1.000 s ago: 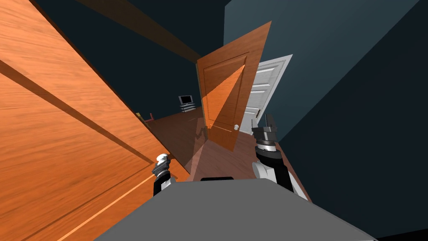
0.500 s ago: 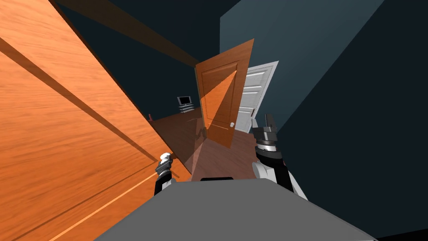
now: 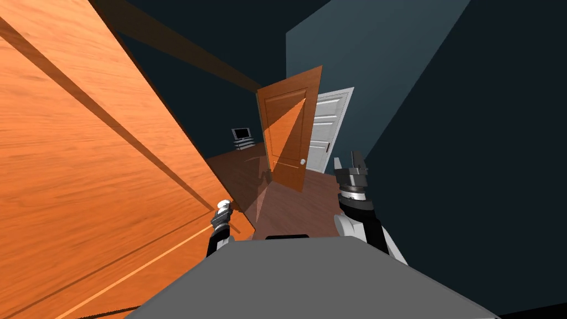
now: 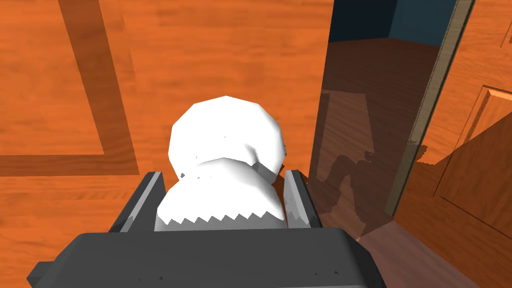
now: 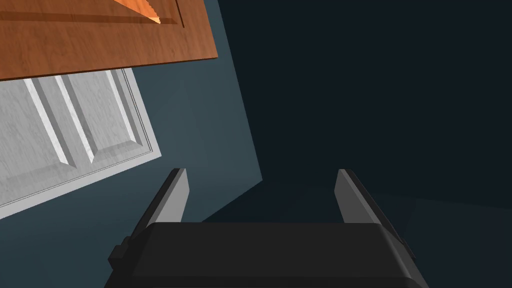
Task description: Pull the door open
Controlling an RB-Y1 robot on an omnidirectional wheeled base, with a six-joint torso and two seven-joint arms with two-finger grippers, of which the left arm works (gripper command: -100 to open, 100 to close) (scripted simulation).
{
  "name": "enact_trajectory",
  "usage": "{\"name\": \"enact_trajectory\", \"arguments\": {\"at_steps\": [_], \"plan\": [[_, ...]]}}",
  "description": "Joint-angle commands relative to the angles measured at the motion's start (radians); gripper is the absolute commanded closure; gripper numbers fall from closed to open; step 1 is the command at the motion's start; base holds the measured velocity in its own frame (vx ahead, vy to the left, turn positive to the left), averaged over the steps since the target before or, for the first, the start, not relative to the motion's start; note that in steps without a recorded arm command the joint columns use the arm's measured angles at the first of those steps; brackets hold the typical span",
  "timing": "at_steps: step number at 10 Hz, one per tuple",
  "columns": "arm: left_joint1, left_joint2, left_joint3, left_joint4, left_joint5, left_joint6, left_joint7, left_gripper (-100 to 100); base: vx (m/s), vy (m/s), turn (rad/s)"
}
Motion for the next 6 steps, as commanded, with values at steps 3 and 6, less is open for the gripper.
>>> {"name": "enact_trajectory", "arguments": {"at_steps": [3,6], "plan": [[0.007,0.004,-0.038,-0.015,-0.023,0.000,0.021,100,-0.197,0.002,-0.060],[0.015,0.009,-0.077,-0.030,-0.046,-0.001,0.042,100,-0.241,-0.016,-0.064]]}}
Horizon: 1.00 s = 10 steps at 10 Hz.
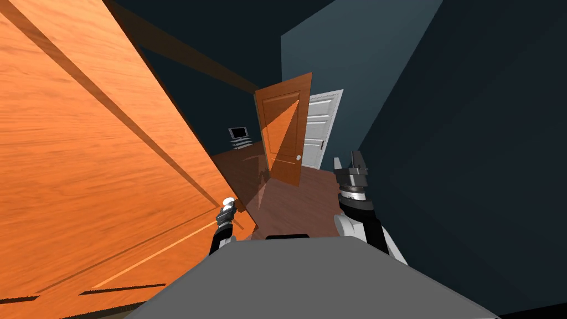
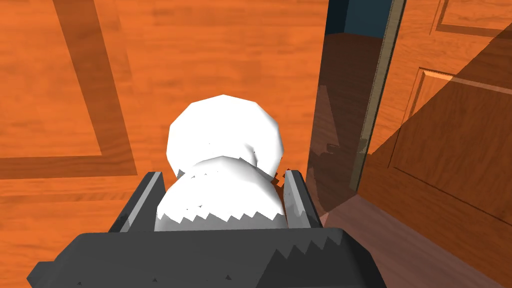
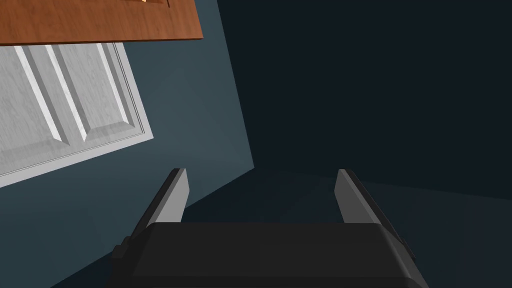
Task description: Pull the door open
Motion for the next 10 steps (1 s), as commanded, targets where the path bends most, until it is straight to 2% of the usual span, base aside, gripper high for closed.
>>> {"name": "enact_trajectory", "arguments": {"at_steps": [1,3,4,5,10], "plan": [[0.006,0.003,-0.021,-0.004,-0.012,0.000,0.014,100,-0.224,-0.027,-0.061],[0.010,0.005,-0.041,-0.012,-0.024,0.000,0.026,100,-0.216,-0.020,-0.046],[0.011,0.006,-0.034,-0.014,-0.020,0.005,0.020,100,-0.085,-0.004,-0.019],[0.018,0.009,-0.054,-0.020,-0.030,0.004,0.032,100,-0.130,0.027,-0.048],[0.035,0.027,-0.109,-0.043,-0.062,-0.004,0.069,100,-0.201,0.006,-0.059]]}}
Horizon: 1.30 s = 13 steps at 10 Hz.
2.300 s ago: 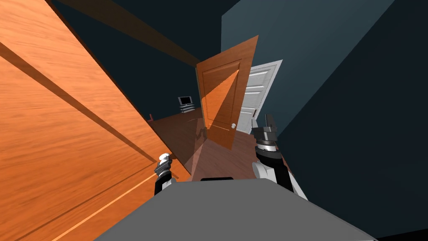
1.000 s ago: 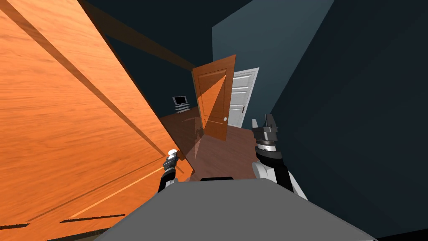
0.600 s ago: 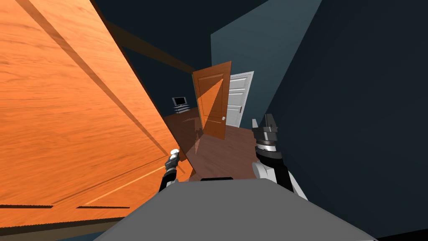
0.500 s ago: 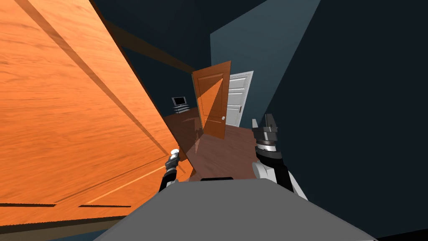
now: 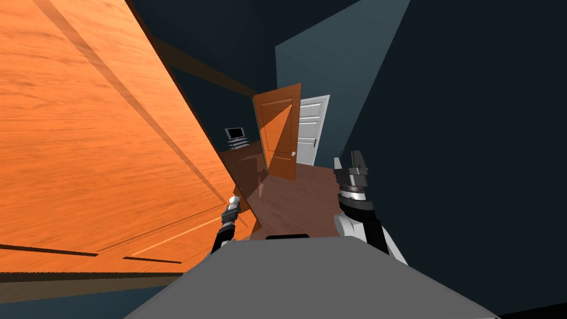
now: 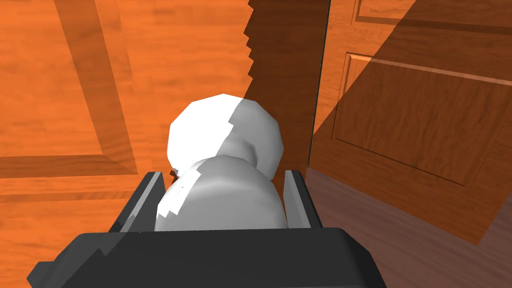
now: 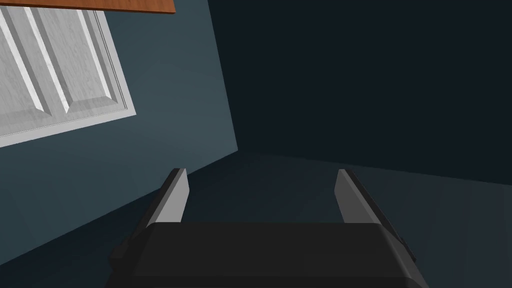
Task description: Pull the door open
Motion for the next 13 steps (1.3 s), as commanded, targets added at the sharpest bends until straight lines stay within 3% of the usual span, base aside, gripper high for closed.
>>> {"name": "enact_trajectory", "arguments": {"at_steps": [1,4,5,13], "plan": [[0.008,0.004,-0.020,-0.008,-0.011,-0.002,0.013,100,-0.218,0.025,-0.062],[0.018,0.014,-0.051,-0.021,-0.028,-0.006,0.034,100,-0.207,0.018,-0.052],[0.014,0.012,-0.046,-0.017,-0.026,-0.007,0.030,100,-0.083,0.008,-0.024],[0.068,0.074,-0.141,-0.049,-0.076,-0.052,0.120,100,-0.190,0.022,-0.079]]}}
